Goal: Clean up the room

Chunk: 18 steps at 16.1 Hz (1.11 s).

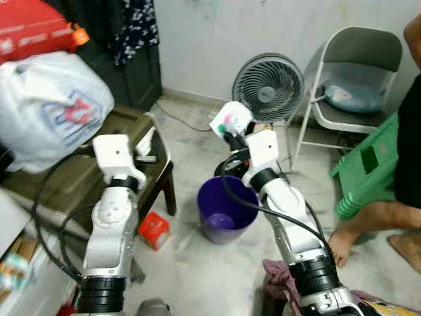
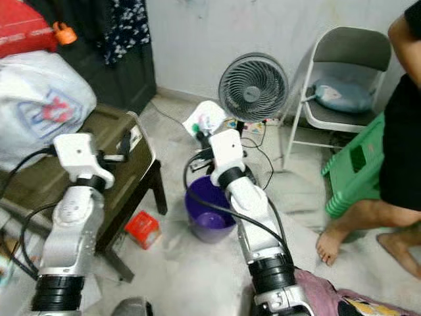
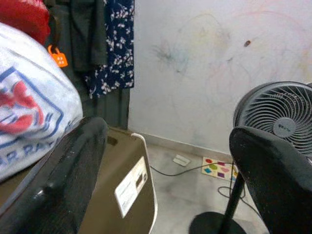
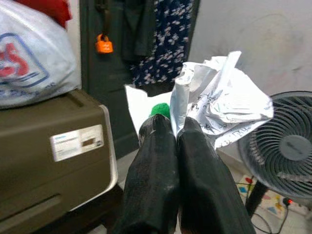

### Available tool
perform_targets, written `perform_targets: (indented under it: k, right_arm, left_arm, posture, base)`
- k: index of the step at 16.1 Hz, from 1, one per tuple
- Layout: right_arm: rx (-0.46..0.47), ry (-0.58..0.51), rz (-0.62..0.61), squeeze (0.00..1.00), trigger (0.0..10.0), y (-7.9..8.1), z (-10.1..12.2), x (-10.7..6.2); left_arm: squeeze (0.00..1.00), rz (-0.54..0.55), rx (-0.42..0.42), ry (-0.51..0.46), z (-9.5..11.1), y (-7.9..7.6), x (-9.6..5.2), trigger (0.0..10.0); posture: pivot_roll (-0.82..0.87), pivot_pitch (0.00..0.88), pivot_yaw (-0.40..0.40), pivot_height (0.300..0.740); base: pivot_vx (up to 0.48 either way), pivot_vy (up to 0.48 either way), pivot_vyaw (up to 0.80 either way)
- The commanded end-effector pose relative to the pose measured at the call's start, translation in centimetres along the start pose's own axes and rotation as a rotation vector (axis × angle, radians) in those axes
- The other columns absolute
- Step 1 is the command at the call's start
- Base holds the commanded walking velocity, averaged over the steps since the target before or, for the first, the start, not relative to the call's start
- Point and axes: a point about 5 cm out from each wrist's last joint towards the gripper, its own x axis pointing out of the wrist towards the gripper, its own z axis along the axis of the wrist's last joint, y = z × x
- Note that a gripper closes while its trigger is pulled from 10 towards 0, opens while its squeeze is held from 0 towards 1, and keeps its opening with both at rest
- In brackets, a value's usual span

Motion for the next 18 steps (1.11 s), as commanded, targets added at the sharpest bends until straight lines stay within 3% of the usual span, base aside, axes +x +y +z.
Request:
perform_targets:
  k: [1, 14, 18]
  right_arm:
    - [-0.011, 0.004, -0.031, 0.00, 10.0, -0.94, -0.05, -0.18]
    - [-0.004, -0.002, -0.025, 0.00, 10.0, -0.65, -0.04, -0.16]
    - [-0.002, -0.002, -0.020, 0.00, 10.0, -0.45, -0.08, -0.13]
  left_arm:
    - [0.00, -0.029, -0.009, -0.007, 0.10, -0.88, 0.16, 10.0]
    - [0.00, -0.026, -0.001, 0.002, -0.04, -0.72, 0.10, 10.0]
    - [0.00, 0.024, 0.006, 0.023, -0.33, -0.33, 0.11, 10.0]
  posture:
    - [0.03, 0.000, -0.041, 0.740]
    - [0.04, 0.000, -0.038, 0.740]
    - [0.04, 0.000, -0.038, 0.740]
  base:
    - [0.341, 0.000, 0.00]
    - [0.340, 0.000, 0.00]
    - [0.000, 0.000, 0.00]
